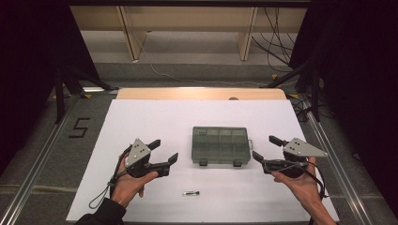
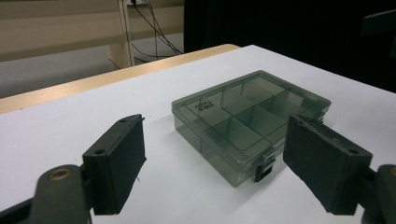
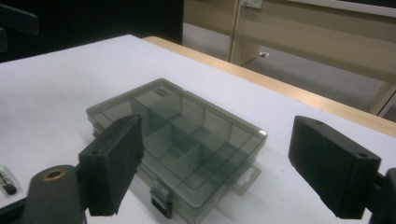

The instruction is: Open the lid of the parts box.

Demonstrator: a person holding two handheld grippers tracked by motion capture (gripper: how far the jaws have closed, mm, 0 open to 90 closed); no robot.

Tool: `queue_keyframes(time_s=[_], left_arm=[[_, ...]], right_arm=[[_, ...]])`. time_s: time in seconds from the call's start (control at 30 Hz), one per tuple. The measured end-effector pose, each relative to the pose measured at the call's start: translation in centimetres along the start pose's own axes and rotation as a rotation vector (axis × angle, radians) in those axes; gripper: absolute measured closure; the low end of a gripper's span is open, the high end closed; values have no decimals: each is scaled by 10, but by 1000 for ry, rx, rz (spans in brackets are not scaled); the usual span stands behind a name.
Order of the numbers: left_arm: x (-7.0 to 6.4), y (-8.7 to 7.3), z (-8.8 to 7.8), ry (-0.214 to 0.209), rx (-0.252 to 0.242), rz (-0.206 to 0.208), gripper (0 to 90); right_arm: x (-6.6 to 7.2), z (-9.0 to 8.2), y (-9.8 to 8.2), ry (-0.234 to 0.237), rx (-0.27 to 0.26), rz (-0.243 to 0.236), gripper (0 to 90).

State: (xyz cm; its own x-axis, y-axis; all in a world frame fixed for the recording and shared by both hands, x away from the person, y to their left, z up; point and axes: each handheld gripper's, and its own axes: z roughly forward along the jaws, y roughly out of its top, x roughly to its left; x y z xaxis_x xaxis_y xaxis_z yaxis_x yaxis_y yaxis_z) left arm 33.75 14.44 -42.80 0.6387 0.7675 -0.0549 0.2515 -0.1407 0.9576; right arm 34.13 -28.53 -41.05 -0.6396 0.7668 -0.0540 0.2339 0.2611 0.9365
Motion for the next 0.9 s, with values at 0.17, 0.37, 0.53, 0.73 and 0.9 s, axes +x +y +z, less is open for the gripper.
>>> queue_keyframes(time_s=[0.17, 0.37, 0.53, 0.73, 0.9], left_arm=[[3, -3, 12, -18, 39, -21, 244], [6, -6, 27, -37, 71, -18, 292], [7, -7, 34, -46, 91, -2, 385], [11, -10, 50, -74, 156, 40, 592], [13, -13, 62, -123, 197, 88, 806]], right_arm=[[-15, 8, -4, 24, 60, -47, 255], [-29, 17, -11, 38, 111, -76, 298], [-36, 22, -15, 57, 133, -82, 376], [-41, 28, -18, 72, 158, -117, 502], [-46, 34, -23, 106, 212, -116, 613]])
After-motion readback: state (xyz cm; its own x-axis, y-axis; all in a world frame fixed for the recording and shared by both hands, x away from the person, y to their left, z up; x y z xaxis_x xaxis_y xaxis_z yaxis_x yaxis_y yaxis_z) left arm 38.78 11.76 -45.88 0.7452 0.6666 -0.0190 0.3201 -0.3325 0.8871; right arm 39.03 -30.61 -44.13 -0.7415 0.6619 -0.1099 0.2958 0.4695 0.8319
